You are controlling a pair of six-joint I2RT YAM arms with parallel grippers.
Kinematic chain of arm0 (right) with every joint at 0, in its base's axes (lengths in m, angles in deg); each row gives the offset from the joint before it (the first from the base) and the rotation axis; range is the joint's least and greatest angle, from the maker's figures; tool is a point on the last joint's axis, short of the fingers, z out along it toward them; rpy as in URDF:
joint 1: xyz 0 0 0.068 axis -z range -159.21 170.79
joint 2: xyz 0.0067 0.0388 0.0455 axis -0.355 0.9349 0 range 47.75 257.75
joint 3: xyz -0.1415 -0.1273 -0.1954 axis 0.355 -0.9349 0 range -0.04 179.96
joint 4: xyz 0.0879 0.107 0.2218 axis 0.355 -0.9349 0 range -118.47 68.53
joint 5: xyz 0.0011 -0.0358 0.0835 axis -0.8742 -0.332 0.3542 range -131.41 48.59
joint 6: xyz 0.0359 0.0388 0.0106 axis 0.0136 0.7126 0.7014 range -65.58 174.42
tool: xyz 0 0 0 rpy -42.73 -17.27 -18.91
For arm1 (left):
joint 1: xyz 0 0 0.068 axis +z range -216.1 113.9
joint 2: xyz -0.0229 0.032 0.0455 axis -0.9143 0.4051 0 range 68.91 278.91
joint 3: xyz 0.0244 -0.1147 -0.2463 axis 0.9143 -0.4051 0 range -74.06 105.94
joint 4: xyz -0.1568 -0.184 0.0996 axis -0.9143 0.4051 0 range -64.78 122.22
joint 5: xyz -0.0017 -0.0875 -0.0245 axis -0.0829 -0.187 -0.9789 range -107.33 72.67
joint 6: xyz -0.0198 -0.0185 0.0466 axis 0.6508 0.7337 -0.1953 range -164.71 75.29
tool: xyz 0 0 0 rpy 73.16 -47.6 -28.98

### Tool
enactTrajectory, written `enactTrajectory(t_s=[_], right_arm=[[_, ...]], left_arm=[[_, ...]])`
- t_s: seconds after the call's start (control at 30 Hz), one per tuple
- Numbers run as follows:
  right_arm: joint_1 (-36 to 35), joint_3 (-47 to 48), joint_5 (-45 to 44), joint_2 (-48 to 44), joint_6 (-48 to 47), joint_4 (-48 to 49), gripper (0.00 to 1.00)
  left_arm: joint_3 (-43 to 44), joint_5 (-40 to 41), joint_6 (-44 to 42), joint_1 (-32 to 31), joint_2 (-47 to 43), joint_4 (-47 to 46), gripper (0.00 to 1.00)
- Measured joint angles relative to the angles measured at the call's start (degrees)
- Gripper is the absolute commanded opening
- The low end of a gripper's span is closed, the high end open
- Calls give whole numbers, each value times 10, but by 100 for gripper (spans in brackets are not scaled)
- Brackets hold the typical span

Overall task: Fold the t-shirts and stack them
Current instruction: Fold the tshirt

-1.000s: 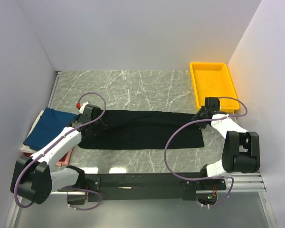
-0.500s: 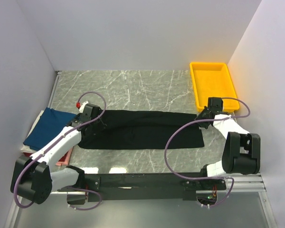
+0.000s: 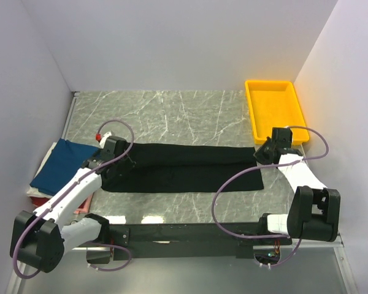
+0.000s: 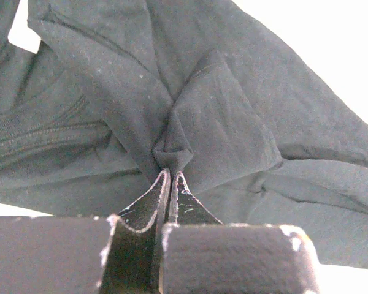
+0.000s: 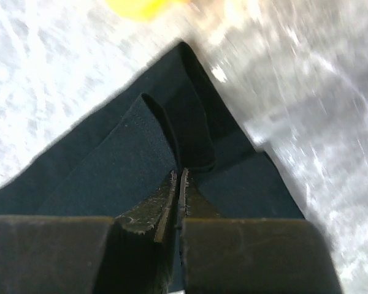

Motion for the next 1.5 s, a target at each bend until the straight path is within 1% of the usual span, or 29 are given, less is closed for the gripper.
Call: enactTrajectory(t_s=[0.03, 0.07, 0.1, 0.13, 0.17, 0.2, 0.23, 0.3, 0.33, 0.47, 0.57, 0.63, 0.77, 0.83, 1.0, 1.07, 1.17, 1.3, 1.5], right_arm=[[1, -11, 1, -3, 1, 0, 15], [3, -22, 4, -4, 0, 2, 25], [6, -33, 7, -4, 0, 2, 28], [9, -43, 10, -4, -1, 3, 36], [12, -50, 12, -4, -2, 2, 38], [15, -58, 15, -4, -2, 2, 41], [16, -62, 17, -4, -4, 3, 44], [17, -70, 18, -9, -5, 3, 45], [17, -72, 18, -15, -6, 3, 45], [17, -73, 18, -52, -9, 2, 45], [17, -69, 16, -61, -9, 2, 45], [17, -64, 16, -61, -8, 0, 45], [8, -40, 14, -50, -5, 0, 45], [2, -18, 13, -28, -1, 2, 45], [-12, 30, 7, 44, 5, 16, 45], [-14, 41, 1, 67, 7, 19, 45], [-15, 50, -8, 95, 7, 23, 45], [-15, 56, -21, 134, 7, 29, 44], [-23, 62, -35, 168, 7, 31, 43]], left_arm=[[-8, -3, 1, 0, -3, -1, 2], [-16, -6, 2, 0, -5, -3, 9], [-25, -11, 4, 0, -5, -4, 12], [-32, -16, 7, 0, -6, -5, 23], [-40, -20, 8, 0, -6, -7, 29], [-46, -24, 10, 0, -7, -7, 31], [-51, -28, 14, 0, -8, -7, 36], [-58, -31, 16, 0, -14, -7, 43], [-60, -33, 16, 0, -20, -7, 48], [-60, -35, 20, 0, -43, -6, 49], [-55, -34, 22, 0, -61, 6, 45], [-39, -28, 25, 0, -69, 21, 43], [7, 3, 32, 0, -63, 34, 44], [38, 21, 37, 0, -41, 38, 45], [106, 50, 55, 0, 69, 37, 45], [116, 51, 59, 0, 110, 35, 45], [116, 50, 61, 0, 146, 34, 44], [116, 47, 61, 0, 159, 28, 44], [116, 47, 61, 0, 160, 21, 44]])
